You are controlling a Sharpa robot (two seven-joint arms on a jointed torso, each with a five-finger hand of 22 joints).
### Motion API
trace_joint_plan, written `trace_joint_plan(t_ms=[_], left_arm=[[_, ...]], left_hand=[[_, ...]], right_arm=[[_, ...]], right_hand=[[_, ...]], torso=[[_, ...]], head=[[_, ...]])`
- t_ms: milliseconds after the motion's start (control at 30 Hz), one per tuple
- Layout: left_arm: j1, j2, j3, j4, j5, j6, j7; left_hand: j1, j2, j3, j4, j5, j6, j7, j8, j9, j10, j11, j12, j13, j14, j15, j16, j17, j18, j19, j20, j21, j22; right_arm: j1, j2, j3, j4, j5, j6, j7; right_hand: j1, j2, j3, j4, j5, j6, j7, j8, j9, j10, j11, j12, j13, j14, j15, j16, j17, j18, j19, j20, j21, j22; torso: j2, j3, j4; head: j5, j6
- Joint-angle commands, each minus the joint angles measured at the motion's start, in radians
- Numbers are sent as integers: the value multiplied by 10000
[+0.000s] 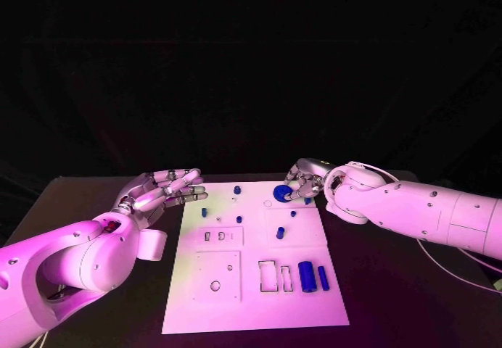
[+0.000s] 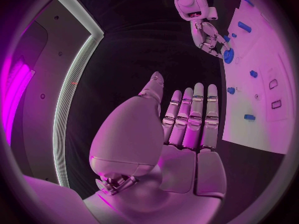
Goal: Assemble the parts on the task board
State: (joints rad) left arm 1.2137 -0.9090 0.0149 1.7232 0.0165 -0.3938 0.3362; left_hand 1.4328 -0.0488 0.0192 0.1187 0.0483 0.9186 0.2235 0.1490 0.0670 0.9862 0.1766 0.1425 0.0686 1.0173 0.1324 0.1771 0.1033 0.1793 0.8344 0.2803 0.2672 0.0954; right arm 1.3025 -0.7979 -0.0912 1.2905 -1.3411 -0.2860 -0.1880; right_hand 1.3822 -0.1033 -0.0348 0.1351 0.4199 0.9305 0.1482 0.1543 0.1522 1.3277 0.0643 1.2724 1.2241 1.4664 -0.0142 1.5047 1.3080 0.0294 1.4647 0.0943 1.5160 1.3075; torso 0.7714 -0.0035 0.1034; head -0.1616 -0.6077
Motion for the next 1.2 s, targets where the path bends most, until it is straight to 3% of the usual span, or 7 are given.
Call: trace_joint_plan(t_ms=[33, 633, 1200], left_arm=[[12, 13, 6, 11, -50, 182, 41], [12, -6, 6, -14, -101, 160, 2], [12, -37, 6, -8, -113, 165, -38]], left_hand=[[34, 63, -26, -26, 29, -32, -18, -46, -5, -55, 10, -49, -9, 5, 82, -45, 3, 51, 59, 8, -50, -11], [80, 102, -15, -61, 30, -26, -26, -57, -3, -47, 6, -68, -7, 1, 83, -79, 2, 51, 69, 8, -56, -23], [100, 127, -7, -76, 30, -22, -28, -62, -2, -42, 4, -76, -6, 3, 82, -93, 3, 52, 75, 7, -58, -29]], right_arm=[[-27, 40, -3, -13, -239, 235, -113], [-51, 155, -3, -168, -331, 338, -127], [-63, 347, -3, -263, -860, 407, -388]], right_hand=[[98, 10, 11, 74, 46, 73, 7, 46, 14, 71, -7, 62, 45, 781, 53, 71, 1397, -112, 588, 54, 56, 1996], [130, 40, 14, 92, 21, 115, 5, 71, 22, 251, -5, 368, 384, 829, 61, 194, 1638, -150, 684, 61, 159, 2134], [107, 170, 60, 172, 27, 569, -88, 211, 79, 595, -75, 896, 977, 886, 18, 342, 1930, -196, 804, 38, 288, 2306]], torso=[[-2, -6, 2], [-6, -12, 0], [-12, -10, 5]], head=[[8, -53], [19, -65], [67, -89]])
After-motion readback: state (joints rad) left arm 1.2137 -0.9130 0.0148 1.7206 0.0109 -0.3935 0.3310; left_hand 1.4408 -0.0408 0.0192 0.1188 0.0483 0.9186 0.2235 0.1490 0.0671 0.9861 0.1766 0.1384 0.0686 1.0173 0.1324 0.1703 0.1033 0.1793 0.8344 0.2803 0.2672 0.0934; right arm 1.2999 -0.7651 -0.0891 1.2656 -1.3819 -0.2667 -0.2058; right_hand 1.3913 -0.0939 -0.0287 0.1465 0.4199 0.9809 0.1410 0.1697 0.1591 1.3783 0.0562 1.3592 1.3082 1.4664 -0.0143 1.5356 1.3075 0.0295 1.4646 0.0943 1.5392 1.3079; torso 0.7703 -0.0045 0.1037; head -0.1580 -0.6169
